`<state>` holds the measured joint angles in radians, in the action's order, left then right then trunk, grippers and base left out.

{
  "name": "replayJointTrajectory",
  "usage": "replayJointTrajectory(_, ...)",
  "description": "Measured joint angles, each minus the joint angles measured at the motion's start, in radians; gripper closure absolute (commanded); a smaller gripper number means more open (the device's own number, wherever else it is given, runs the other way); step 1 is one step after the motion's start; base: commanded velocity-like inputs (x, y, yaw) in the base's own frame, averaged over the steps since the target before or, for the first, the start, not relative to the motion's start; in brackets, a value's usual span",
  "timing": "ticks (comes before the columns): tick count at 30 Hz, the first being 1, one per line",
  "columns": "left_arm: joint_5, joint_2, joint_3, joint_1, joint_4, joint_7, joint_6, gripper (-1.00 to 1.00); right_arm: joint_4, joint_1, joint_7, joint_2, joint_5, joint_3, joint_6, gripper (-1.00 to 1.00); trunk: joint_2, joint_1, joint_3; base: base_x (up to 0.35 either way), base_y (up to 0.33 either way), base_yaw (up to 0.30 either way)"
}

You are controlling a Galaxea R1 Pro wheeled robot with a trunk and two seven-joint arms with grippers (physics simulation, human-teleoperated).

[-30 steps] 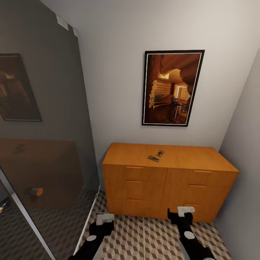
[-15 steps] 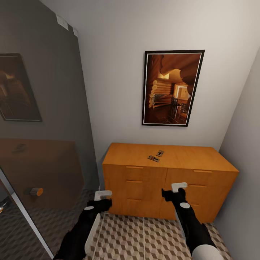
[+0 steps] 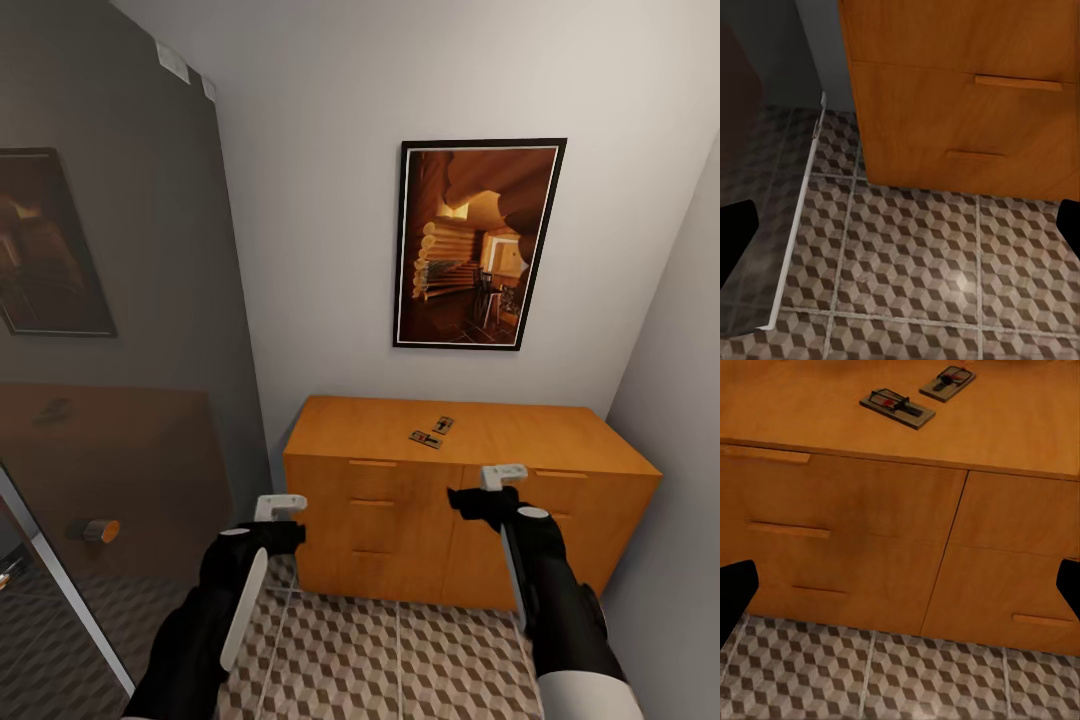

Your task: Take the four mousetraps from the cabinet in the bathroom and place them on the bathroom floor. Make sure all four end up on the same floor surface, and ensure that at least two of them are either under or directly next to the same bathroom sink.

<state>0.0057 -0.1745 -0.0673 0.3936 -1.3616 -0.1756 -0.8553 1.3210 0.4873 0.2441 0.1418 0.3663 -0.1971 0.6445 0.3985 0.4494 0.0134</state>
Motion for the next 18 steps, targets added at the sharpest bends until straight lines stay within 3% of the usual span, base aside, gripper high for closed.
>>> replayJointTrajectory(8, -0.001, 0.0, -0.004, 0.012, -0.135, -0.008, -0.111, -1.0, 0.144, 0.002, 0.027, 0.001, 0.0, 0.084, 0.198, -1.0, 0.0, 0.0, 0.0, 0.0, 0.0, 0.0)
replayJointTrajectory(13, -0.002, 0.0, -0.005, 0.05, -0.176, -0.009, -0.137, -1.0, 0.167, 0.022, 0.026, 0.001, 0.0, 0.12, 0.251, -1.0, 0.0, 0.0, 0.0, 0.0, 0.0, 0.0)
replayJointTrajectory(18, -0.001, 0.0, -0.005, 0.085, -0.185, -0.01, -0.143, -1.0, 0.173, 0.065, 0.026, 0.001, 0.0, 0.127, 0.265, -1.0, 0.0, 0.0, 0.0, 0.0, 0.0, 0.0)
